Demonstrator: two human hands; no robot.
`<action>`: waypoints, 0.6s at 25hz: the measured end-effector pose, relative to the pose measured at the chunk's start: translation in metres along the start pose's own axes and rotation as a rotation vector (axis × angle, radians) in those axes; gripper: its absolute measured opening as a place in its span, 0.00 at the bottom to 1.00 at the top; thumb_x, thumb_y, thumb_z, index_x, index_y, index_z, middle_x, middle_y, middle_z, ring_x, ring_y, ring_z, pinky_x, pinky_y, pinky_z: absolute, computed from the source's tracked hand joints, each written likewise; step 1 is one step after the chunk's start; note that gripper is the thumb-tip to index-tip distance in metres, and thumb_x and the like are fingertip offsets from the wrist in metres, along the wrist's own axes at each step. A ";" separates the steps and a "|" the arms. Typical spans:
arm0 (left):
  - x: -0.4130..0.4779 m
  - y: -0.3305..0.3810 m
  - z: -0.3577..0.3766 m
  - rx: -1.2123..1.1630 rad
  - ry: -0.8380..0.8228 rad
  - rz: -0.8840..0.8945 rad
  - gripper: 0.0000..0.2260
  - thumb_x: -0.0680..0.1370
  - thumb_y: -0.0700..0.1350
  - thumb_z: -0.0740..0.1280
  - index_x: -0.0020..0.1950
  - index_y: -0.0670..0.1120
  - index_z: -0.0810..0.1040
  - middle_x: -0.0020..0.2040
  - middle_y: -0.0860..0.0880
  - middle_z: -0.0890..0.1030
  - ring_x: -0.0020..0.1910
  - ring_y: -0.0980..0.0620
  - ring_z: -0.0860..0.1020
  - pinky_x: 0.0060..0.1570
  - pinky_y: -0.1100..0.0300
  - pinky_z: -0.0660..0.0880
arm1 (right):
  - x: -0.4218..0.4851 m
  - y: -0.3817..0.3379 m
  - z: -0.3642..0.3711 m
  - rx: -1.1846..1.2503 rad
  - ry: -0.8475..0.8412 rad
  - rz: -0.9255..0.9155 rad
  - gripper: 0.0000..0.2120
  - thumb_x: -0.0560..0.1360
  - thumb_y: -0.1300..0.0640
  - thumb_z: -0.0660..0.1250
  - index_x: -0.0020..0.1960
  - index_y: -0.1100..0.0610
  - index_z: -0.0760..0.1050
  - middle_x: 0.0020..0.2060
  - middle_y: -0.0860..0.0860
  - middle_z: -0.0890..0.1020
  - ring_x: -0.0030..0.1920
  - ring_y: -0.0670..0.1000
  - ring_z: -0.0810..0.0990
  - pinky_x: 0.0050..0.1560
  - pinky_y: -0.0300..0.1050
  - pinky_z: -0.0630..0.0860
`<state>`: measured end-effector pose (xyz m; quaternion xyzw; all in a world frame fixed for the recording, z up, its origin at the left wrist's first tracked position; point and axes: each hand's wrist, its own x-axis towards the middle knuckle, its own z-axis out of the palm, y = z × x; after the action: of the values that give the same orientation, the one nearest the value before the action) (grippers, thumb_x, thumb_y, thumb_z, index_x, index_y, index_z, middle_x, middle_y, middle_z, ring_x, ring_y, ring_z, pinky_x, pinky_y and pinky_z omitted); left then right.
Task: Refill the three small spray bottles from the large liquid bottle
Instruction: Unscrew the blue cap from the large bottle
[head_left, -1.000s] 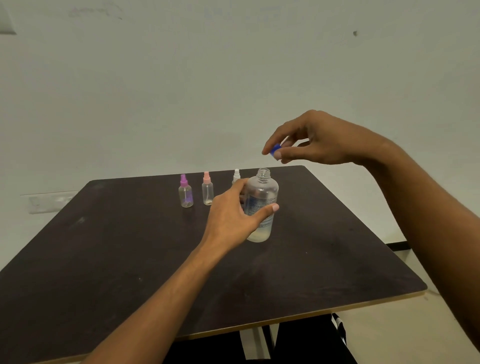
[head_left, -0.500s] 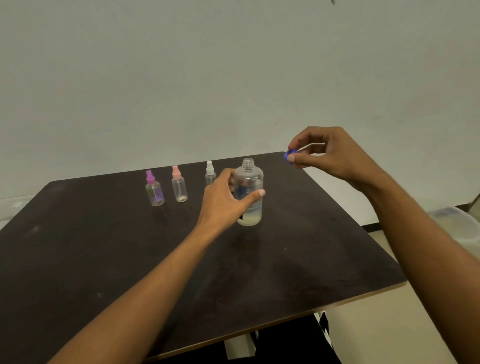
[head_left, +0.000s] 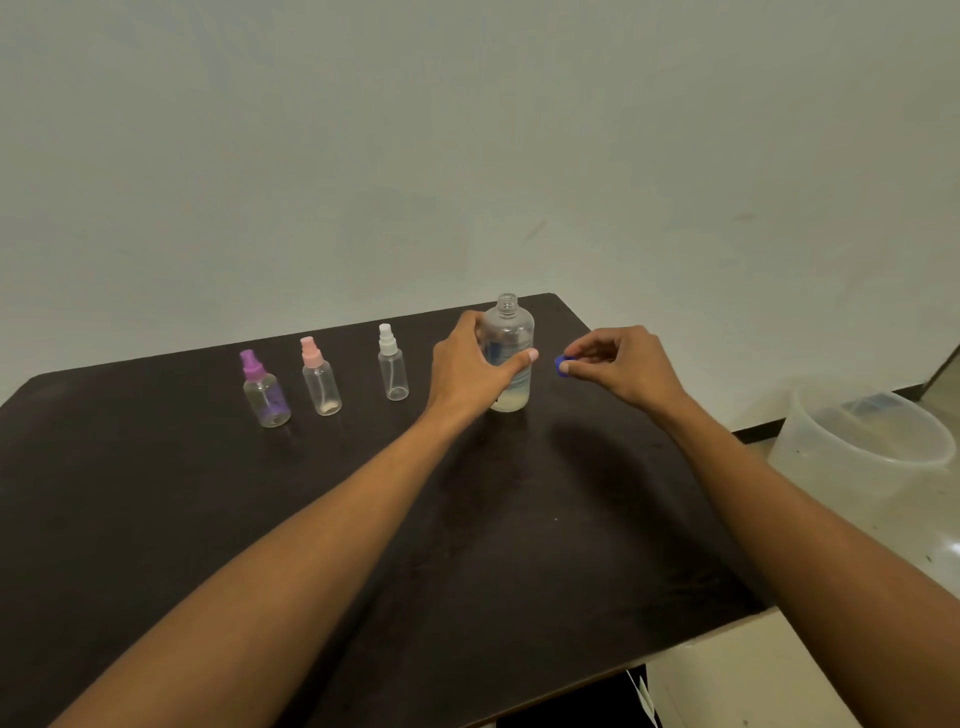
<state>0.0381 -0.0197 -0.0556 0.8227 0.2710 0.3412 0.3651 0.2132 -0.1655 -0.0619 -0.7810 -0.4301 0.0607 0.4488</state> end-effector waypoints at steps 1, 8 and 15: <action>0.004 -0.002 0.005 -0.003 -0.011 0.000 0.27 0.71 0.57 0.81 0.64 0.48 0.76 0.60 0.52 0.83 0.54 0.57 0.78 0.51 0.68 0.71 | 0.003 0.006 0.005 -0.018 -0.007 0.017 0.08 0.72 0.54 0.81 0.50 0.52 0.87 0.42 0.45 0.88 0.42 0.40 0.86 0.46 0.32 0.79; 0.022 -0.014 0.023 -0.042 -0.026 -0.023 0.28 0.72 0.55 0.81 0.66 0.48 0.74 0.64 0.50 0.82 0.60 0.53 0.79 0.59 0.58 0.77 | 0.014 0.029 0.028 -0.099 -0.045 0.119 0.13 0.74 0.55 0.79 0.59 0.54 0.86 0.48 0.49 0.87 0.47 0.43 0.85 0.47 0.32 0.78; 0.025 -0.020 0.027 -0.057 -0.015 -0.009 0.29 0.70 0.57 0.81 0.65 0.48 0.75 0.64 0.50 0.82 0.61 0.53 0.80 0.58 0.59 0.77 | 0.012 0.035 0.034 -0.079 -0.022 0.117 0.15 0.73 0.54 0.81 0.59 0.51 0.85 0.46 0.45 0.86 0.46 0.42 0.85 0.43 0.27 0.77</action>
<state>0.0697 -0.0015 -0.0757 0.8134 0.2622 0.3408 0.3918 0.2259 -0.1426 -0.1051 -0.8212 -0.3905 0.0787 0.4086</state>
